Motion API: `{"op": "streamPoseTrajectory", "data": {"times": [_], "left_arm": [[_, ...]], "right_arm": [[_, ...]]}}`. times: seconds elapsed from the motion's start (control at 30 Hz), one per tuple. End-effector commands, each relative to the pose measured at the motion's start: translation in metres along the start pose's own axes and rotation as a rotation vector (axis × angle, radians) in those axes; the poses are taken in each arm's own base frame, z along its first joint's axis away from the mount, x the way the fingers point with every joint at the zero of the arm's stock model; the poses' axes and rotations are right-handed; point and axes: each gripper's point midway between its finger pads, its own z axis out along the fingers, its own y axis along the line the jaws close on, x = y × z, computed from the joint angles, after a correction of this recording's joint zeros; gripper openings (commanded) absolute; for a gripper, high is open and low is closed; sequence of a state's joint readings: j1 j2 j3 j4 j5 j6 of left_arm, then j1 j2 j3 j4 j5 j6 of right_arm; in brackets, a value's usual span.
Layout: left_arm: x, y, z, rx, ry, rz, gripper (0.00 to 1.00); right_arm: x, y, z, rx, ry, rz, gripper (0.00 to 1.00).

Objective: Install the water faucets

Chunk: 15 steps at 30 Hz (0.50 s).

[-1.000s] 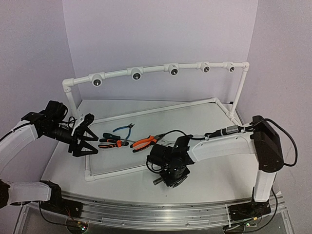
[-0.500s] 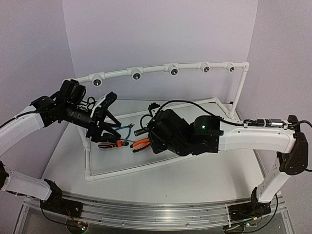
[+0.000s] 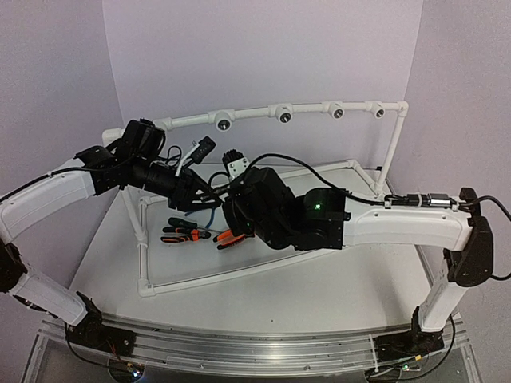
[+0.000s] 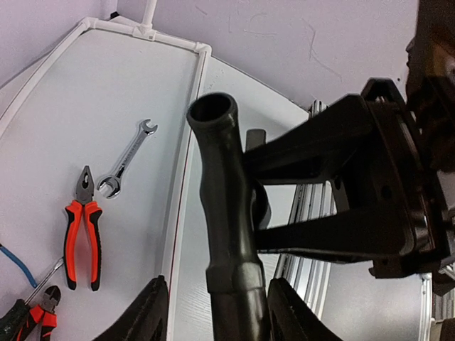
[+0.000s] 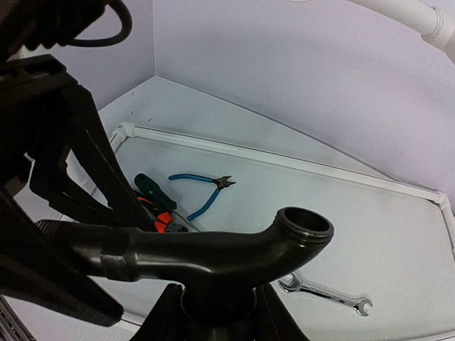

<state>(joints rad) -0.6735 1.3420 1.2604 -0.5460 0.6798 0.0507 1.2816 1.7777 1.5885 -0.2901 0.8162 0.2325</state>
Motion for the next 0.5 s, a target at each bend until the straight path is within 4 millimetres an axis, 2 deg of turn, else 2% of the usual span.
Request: {"op": "streamPoseTrajectory", "data": {"times": [0.0,0.13,0.23,0.3,0.33,0.37,0.4,0.43,0.47], "left_arm": [[-0.037,-0.009,-0.008,0.009,-0.09,0.072,0.35],[-0.034,-0.012,-0.007,0.028,-0.082,0.081,0.03],[-0.031,-0.014,-0.008,0.037,-0.076,0.097,0.0],[-0.03,-0.014,-0.009,0.03,-0.072,0.127,0.0],[-0.031,-0.013,-0.01,0.022,-0.07,0.154,0.0],[-0.031,-0.013,-0.011,0.014,-0.069,0.188,0.0],[-0.033,-0.013,-0.012,0.008,-0.068,0.231,0.0],[-0.035,-0.014,-0.014,0.005,-0.069,0.276,0.0],[-0.037,-0.016,-0.016,0.002,-0.07,0.319,0.0]], "right_arm": [[-0.037,0.001,-0.007,0.0,-0.102,0.051,0.0],[-0.034,0.004,-0.005,-0.005,-0.099,0.035,0.0],[-0.03,0.007,-0.004,-0.025,-0.092,0.018,0.0],[-0.028,0.016,-0.002,-0.108,-0.073,-0.017,0.0],[-0.026,0.028,-0.003,-0.205,-0.057,-0.044,0.06],[-0.025,0.039,-0.008,-0.3,-0.043,-0.065,0.18],[-0.025,0.047,-0.015,-0.387,-0.032,-0.076,0.36],[-0.027,0.049,-0.022,-0.445,-0.025,-0.075,0.57],[-0.029,0.049,-0.029,-0.491,-0.022,-0.074,0.73]]}}
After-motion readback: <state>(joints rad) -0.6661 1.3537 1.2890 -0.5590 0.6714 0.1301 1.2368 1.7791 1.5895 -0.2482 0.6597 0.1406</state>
